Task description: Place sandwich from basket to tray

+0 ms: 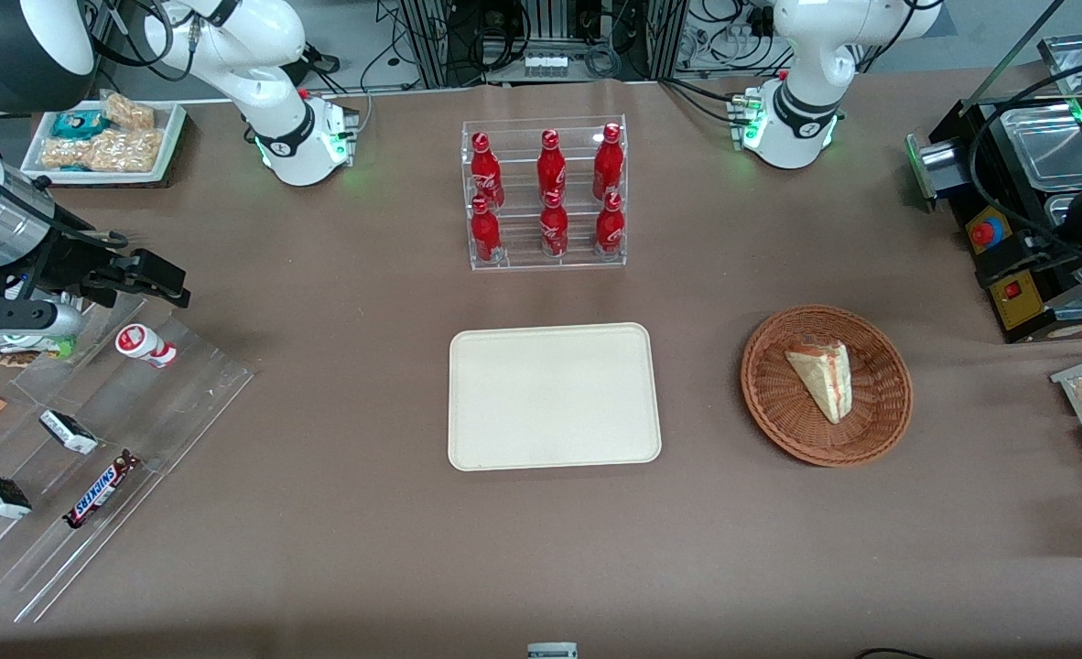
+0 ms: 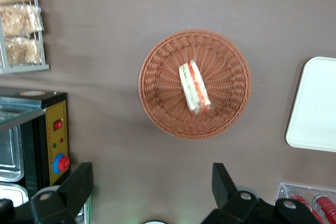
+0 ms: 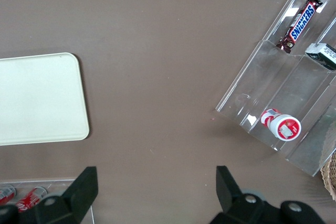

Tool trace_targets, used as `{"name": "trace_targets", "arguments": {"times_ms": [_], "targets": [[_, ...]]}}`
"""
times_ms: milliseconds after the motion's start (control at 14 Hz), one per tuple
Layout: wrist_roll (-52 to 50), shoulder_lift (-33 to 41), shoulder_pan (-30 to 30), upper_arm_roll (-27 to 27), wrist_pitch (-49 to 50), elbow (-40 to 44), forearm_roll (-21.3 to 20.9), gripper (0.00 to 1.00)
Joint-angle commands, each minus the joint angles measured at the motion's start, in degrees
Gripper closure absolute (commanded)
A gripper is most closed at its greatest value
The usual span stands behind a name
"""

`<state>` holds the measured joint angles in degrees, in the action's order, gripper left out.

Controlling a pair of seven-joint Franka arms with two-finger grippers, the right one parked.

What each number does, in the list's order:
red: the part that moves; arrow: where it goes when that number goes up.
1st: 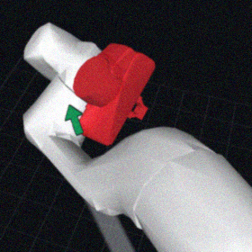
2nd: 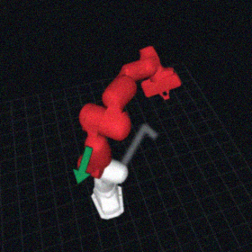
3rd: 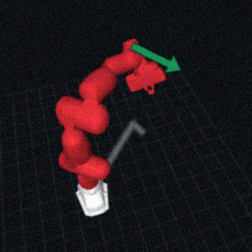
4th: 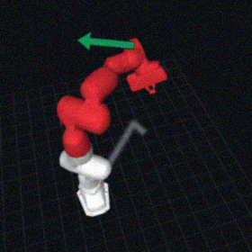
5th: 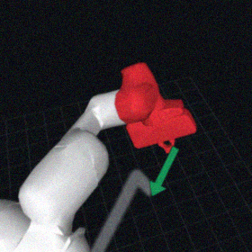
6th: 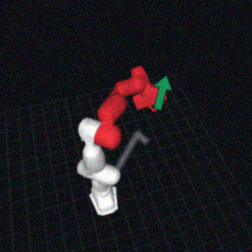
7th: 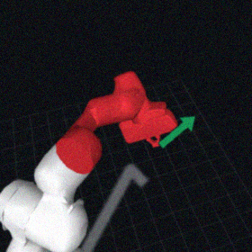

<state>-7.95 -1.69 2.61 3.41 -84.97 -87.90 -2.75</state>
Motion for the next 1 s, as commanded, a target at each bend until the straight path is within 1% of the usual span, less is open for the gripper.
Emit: {"name": "trace_targets", "arguments": {"times_ms": [0, 214, 357, 429, 500, 571, 643, 786, 929], "targets": [[0.1, 3.2, -0.7, -0.2, -2.3, -4.6, 1.1, 0.0], [-0.4, -0.5, -0.3, -0.3, -2.6, -2.0, 1.1, 0.0], [-0.8, -3.7, 0.6, -0.4, -7.6, -2.7, 0.9, 0.0], [-4.0, -4.7, 2.1, -0.4, -11.1, -4.3, 1.0, 0.0], [-10.4, -6.2, 2.8, -0.4, -13.2, -5.5, 1.0, 0.0], [-13.9, -6.6, 3.9, -0.4, -15.1, -7.5, 0.9, 0.0], [-15.3, -6.4, 4.5, -0.4, -19.5, -10.9, 0.9, 0.0], [-15.8, -4.4, 5.0, -0.4, -30.8, -21.7, 0.9, 0.0], [-16.0, -2.4, 5.8, -0.3, -38.2, -29.2, 0.8, 0.0]]}}
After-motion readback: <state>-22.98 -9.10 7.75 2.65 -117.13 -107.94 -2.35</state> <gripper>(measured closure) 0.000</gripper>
